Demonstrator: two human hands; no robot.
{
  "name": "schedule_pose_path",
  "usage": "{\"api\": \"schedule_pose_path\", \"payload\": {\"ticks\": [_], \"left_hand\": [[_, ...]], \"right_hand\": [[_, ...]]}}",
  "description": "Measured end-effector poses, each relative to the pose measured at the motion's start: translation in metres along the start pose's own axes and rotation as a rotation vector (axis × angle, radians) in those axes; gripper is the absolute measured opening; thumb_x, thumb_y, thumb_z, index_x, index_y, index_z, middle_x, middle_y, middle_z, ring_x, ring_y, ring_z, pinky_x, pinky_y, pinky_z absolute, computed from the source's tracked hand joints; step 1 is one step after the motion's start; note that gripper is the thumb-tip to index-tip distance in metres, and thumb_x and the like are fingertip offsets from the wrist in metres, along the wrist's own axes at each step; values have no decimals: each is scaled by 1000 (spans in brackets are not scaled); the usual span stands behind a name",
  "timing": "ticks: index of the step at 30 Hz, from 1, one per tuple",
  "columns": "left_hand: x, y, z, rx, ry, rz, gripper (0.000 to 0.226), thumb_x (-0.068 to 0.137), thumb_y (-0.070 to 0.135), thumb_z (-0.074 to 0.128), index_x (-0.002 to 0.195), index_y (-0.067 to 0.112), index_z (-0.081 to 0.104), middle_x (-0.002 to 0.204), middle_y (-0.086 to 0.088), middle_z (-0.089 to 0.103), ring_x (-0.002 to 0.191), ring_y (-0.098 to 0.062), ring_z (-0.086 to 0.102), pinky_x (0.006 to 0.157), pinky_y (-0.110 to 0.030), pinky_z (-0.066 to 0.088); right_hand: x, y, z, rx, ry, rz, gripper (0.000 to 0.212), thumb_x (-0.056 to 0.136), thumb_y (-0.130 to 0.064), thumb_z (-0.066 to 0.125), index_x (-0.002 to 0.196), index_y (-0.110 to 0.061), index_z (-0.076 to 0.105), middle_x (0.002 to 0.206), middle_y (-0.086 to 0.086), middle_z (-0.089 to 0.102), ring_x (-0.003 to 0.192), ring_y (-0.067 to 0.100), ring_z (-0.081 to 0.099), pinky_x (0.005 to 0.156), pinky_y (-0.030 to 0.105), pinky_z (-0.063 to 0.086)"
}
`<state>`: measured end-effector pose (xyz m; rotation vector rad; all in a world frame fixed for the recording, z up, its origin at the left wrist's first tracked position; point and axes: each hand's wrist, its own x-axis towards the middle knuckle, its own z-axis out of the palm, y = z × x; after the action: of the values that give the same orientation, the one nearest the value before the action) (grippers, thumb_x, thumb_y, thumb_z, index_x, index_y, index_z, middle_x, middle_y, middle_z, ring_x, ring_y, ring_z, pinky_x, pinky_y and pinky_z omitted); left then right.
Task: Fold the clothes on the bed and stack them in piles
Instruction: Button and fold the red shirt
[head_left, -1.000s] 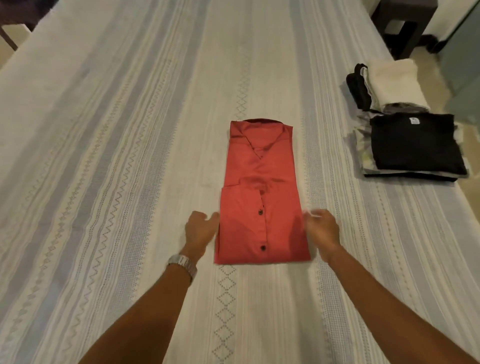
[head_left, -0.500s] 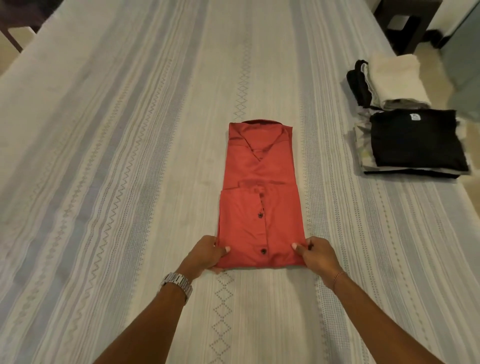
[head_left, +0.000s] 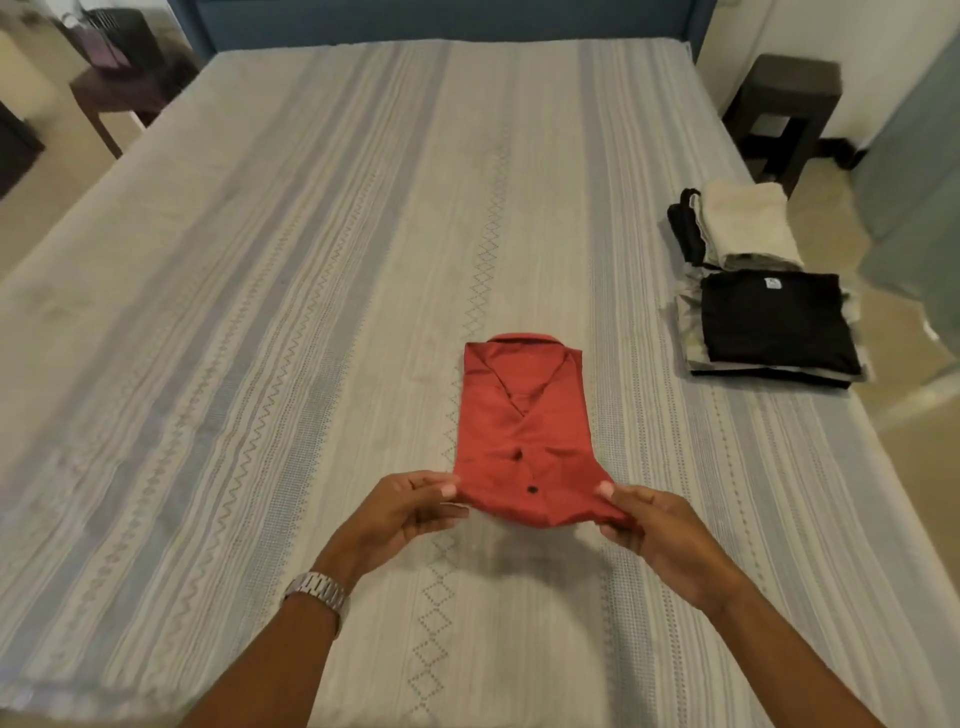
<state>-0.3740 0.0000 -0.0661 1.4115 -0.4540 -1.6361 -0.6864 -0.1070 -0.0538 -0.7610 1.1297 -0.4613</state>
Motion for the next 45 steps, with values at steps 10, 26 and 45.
{"api": "schedule_pose_path", "payload": {"ticks": [10,26,45], "left_hand": [[130,95,18,400,396,324,24,99,32,65,99,10,74,66,-11,71,53,-18,62,53,-27,51],[297,22,23,1623,204,654,58,109,40,24,163,25,11,170,-9,4,157,-26,-2,126,-51,11],[292,56,7,284,632,-42,30,89,31,71,96,2,69,91,-15,73,76,-25,69,67,-36,59]], "right_hand": [[115,-95,30,-524,487,-348,17,89,-45,75,84,-29,74,79,-2,74,76,13,68,71,31,56],[305,-27,55,-1509,408,-457,61,102,-61,13,161,-43,12,170,12,5,155,42,-2,119,69,7],[259,-25,118,-1205,411,-601,68,92,-52,51,143,-8,45,134,11,51,118,26,46,102,40,44]]}}
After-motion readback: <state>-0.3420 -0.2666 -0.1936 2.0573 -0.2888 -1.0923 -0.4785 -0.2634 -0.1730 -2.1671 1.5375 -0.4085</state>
